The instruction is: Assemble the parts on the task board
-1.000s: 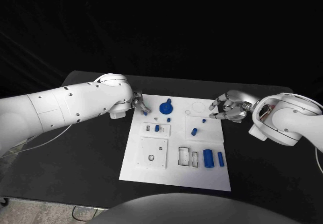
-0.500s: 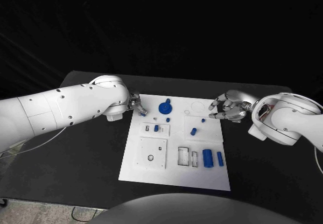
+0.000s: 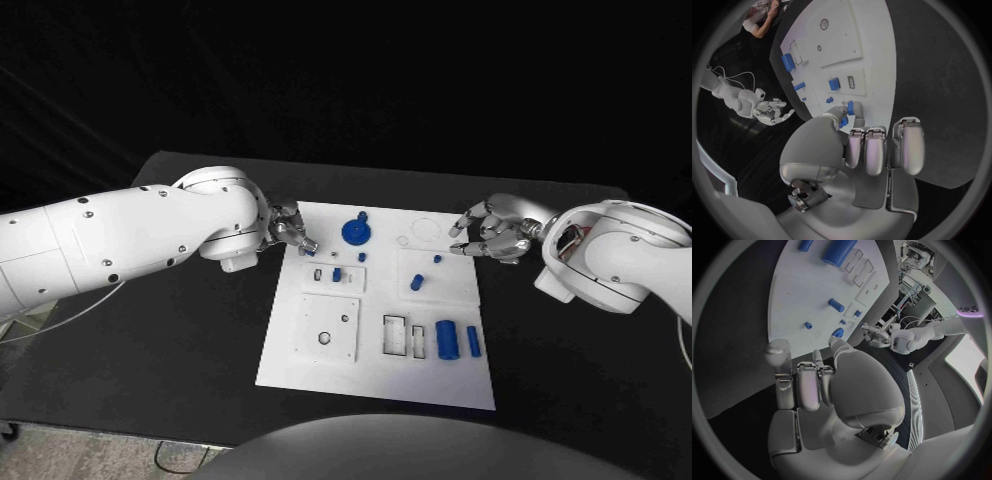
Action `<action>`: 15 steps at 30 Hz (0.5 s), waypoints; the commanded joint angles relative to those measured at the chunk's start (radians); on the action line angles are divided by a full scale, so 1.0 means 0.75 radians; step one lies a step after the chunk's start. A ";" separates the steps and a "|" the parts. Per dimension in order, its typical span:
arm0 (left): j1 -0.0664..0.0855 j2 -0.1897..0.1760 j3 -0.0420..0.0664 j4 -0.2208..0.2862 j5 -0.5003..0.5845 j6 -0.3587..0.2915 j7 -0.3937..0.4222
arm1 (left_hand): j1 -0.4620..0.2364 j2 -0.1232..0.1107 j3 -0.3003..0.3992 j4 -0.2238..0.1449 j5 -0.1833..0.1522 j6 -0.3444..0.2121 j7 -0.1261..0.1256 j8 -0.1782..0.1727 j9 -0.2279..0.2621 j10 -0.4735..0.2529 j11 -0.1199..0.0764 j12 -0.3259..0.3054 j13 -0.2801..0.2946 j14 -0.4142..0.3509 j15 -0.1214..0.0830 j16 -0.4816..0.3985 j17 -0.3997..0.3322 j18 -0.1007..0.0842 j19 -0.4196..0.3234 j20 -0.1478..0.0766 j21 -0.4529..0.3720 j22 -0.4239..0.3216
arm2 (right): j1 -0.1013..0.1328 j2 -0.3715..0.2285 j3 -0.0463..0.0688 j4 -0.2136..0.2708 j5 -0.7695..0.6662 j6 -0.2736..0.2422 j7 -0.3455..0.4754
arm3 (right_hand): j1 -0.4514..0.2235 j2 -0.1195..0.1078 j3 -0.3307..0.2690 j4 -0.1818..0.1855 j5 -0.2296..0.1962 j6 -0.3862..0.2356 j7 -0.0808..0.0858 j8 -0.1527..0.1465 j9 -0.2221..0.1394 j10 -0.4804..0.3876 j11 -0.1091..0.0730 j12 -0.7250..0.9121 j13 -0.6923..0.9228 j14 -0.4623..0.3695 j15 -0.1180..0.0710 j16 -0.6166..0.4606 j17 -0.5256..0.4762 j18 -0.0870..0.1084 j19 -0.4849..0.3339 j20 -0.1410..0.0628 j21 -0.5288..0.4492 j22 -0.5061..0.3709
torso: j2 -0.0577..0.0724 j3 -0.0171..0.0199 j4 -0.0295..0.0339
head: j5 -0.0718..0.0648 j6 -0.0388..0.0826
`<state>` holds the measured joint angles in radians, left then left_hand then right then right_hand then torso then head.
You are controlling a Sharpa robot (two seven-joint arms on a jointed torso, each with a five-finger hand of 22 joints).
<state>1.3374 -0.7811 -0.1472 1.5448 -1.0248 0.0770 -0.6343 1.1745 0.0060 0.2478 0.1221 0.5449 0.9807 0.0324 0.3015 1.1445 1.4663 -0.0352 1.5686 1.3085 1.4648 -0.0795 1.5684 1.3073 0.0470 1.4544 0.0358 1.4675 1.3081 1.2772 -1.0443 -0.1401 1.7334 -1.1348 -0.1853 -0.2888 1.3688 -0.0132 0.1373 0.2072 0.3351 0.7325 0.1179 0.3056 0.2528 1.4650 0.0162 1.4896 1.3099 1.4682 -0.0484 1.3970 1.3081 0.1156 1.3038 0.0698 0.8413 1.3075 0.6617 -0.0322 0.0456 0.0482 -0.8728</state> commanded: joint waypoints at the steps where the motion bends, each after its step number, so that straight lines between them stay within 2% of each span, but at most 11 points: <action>1: -0.001 -0.017 -0.003 0.035 0.038 -0.027 -0.016 | 0.004 -0.007 0.011 0.000 0.006 -0.002 -0.004 -0.008 0.000 0.139 0.000 0.003 0.350 0.141 0.003 0.003 0.351 -0.009 -0.008 0.001 -0.004 0.207 | -0.001 -0.004 0.000 0.001 0.004 0.019 -0.008 | 0.000 0.009 0.011 0.000 0.008 0.007 -0.001 0.005 -0.002 0.012 0.006 -0.004 0.242 0.046 0.009 -0.007 0.132 0.025 -0.002 -0.002 -0.006 0.053 | 0.001 -0.0023 0.0001 | 0.002 0.000; 6: -0.007 -0.026 -0.025 0.059 0.014 -0.045 -0.013 | 0.003 -0.008 0.017 -0.001 0.001 -0.002 -0.003 -0.009 -0.001 0.139 0.000 0.003 0.350 0.141 0.003 0.003 0.351 -0.009 -0.007 0.002 -0.004 0.208 | -0.001 -0.004 0.000 0.001 0.007 0.019 -0.006 | 0.001 0.010 0.012 -0.001 0.009 0.007 -0.001 0.005 -0.002 0.011 0.006 -0.005 0.242 0.046 0.009 -0.007 0.131 0.026 -0.003 -0.002 -0.008 0.052 | 0.001 -0.0015 -0.0002 | 0.008 0.000; 12: -0.021 -0.014 -0.034 0.058 -0.035 -0.066 0.007 | 0.003 -0.008 0.023 -0.002 -0.006 -0.001 -0.003 -0.010 0.000 0.139 0.001 0.003 0.350 0.141 0.004 0.003 0.351 -0.010 -0.006 0.002 -0.003 0.209 | -0.004 -0.003 0.000 0.001 0.009 0.018 -0.002 | 0.002 0.010 0.014 -0.001 0.011 0.007 -0.001 0.005 -0.003 0.011 0.006 -0.004 0.242 0.046 0.009 -0.007 0.131 0.025 -0.002 -0.002 -0.007 0.052 | 0.001 -0.0043 -0.0025 | 0.008 0.000; 14: -0.027 -0.011 -0.035 0.058 -0.045 -0.068 0.011 | 0.003 -0.008 0.024 -0.002 -0.007 -0.001 -0.003 -0.010 0.000 0.139 0.001 0.003 0.350 0.141 0.004 0.003 0.351 -0.010 -0.006 0.002 -0.003 0.210 | -0.005 -0.003 0.000 0.001 0.010 0.019 -0.001 | 0.003 0.010 0.015 -0.003 0.013 0.007 -0.001 0.005 -0.003 0.010 0.006 -0.005 0.241 0.046 0.009 -0.007 0.131 0.026 -0.003 -0.002 -0.009 0.052 | 0.001 -0.0019 -0.0050 | 0.012 0.000; 15: -0.029 -0.010 -0.036 0.059 -0.047 -0.069 0.012 | 0.003 -0.008 0.025 -0.002 -0.008 0.000 -0.003 -0.010 0.000 0.139 0.001 0.003 0.350 0.141 0.004 0.003 0.351 -0.010 -0.005 0.002 -0.002 0.210 | -0.006 -0.004 0.000 0.001 0.011 0.019 -0.001 | 0.003 0.010 0.015 -0.003 0.013 0.007 -0.001 0.005 -0.003 0.010 0.006 -0.005 0.241 0.046 0.009 -0.007 0.131 0.026 -0.003 -0.002 -0.009 0.052 | 0.001 -0.0024 -0.0052 | 0.012 0.000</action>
<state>1.3167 -0.7918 -0.1742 1.5858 -1.0313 0.0427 -0.6392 1.1730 0.0047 0.2615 0.1197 0.5440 0.9791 0.0342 0.2977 1.1443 1.4663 -0.0353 1.5686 1.3086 1.4649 -0.0795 1.5684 1.3073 0.0470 1.4544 0.0358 1.4675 1.3079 1.2741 -1.0467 -0.1402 1.7334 -1.1292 -0.1833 -0.2900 1.3687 -0.0133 0.1429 0.2070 0.3406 0.7325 0.1179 0.3056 0.2518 1.4649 0.0162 1.4898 1.3100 1.4682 -0.0484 1.3970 1.3079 0.1156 1.3038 0.0698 0.8378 1.3080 0.6626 -0.0346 0.0439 0.0555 -0.8728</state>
